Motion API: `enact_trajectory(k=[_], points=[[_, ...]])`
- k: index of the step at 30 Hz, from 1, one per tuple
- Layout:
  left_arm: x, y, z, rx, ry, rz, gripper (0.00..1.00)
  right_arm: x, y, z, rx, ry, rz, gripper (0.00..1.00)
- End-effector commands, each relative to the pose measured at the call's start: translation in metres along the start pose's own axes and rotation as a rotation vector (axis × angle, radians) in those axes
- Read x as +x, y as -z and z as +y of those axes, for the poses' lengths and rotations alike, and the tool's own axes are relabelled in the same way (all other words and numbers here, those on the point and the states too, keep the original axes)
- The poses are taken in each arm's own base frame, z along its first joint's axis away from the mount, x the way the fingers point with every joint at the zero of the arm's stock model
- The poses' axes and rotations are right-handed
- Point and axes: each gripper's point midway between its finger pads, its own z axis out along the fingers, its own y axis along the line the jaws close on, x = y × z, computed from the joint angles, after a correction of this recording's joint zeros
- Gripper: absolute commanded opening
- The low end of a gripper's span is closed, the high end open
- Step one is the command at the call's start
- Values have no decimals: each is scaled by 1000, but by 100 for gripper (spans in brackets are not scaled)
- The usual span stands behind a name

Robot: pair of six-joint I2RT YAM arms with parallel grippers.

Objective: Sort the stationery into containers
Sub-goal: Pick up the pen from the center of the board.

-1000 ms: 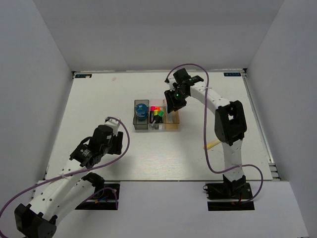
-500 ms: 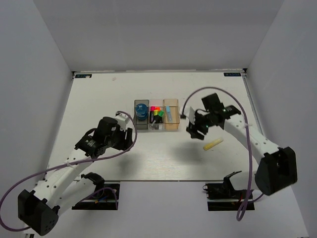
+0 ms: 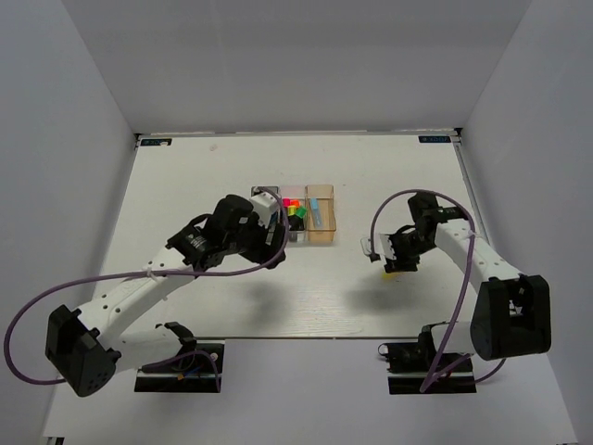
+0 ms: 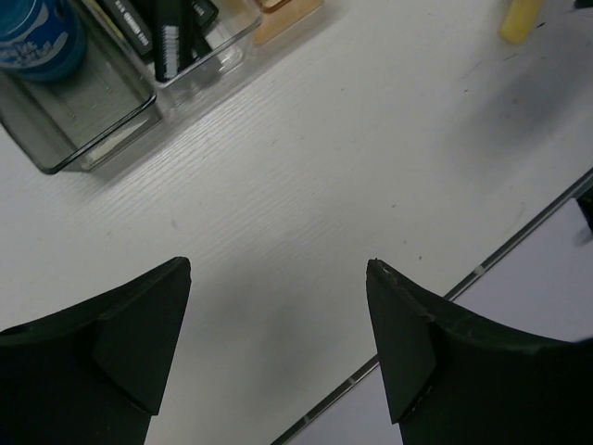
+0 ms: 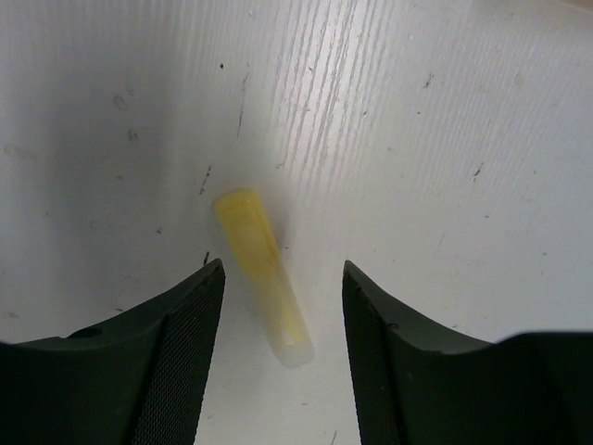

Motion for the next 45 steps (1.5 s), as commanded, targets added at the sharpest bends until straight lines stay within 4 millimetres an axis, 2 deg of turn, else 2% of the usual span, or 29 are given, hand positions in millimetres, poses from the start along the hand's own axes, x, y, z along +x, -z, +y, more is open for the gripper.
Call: enact_trajectory(k=[1,3,6,11,18,26,29,32,33,34,37,38,39,41,42,45], points=[[16,8,17,-80,-23,12,87,4,1,-6,-8,189,-49,57],[29,12,21,-92,-26,13,87,10,2,-11,16,215,-64,57],[37,19,28,-122,-30,-7,87,13,4,-13,9,230,-71,57],[49,28,38,-164,-33,-22,88,29,-9,-3,-97,213,-60,59],[59,35,48,-217,-42,-16,88,41,-20,4,-160,189,-39,60],[58,41,52,-239,-47,-35,89,65,-33,5,-207,173,33,57],[60,43,55,-254,-49,-37,89,74,-36,9,-240,154,65,47],[66,47,59,-275,-50,-32,89,83,-42,11,-248,147,93,30],[69,47,62,-284,-51,-33,89,84,-44,18,-253,133,94,18],[71,48,64,-293,-51,-32,90,86,-45,16,-238,120,102,12],[77,50,68,-312,-47,-38,90,76,-41,15,-211,74,74,0],[76,53,69,-316,-41,-51,90,71,-39,15,-208,59,64,0],[79,52,69,-317,-40,-46,90,60,-33,10,-187,-32,34,0],[79,54,72,-331,-31,-54,91,30,-18,-14,-109,-76,-51,0],[80,54,74,-337,-29,-54,91,1,-7,-23,-90,-212,-153,0],[79,53,76,-337,0,-60,91,-45,12,-52,-45,-339,-273,0]])
